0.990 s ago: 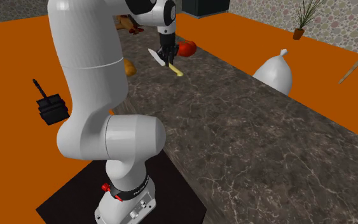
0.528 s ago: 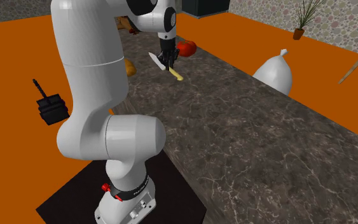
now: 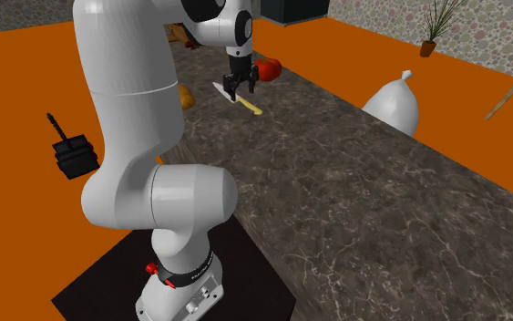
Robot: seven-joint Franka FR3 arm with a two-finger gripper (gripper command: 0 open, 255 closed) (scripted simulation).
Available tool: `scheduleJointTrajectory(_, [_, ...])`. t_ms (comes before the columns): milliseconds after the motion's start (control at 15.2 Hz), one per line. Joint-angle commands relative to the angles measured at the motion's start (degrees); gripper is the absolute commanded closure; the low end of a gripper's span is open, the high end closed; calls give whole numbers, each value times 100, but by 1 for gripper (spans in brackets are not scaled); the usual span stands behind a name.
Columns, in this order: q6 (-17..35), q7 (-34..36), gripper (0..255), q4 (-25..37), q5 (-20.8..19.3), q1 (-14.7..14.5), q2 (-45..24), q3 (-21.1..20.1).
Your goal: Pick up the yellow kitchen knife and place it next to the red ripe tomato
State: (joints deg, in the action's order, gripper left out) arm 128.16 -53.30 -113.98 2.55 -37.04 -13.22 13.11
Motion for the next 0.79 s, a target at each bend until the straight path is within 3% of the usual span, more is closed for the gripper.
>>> scheduleJointTrajectory(0, [0,0,0,0,0,0,0,0])
scheduleJointTrajectory(330, [-649,71,0,310,-106,-31,349,23])
scheduleJointTrajectory(726, [-649,71,0,310,-106,-31,349,22])
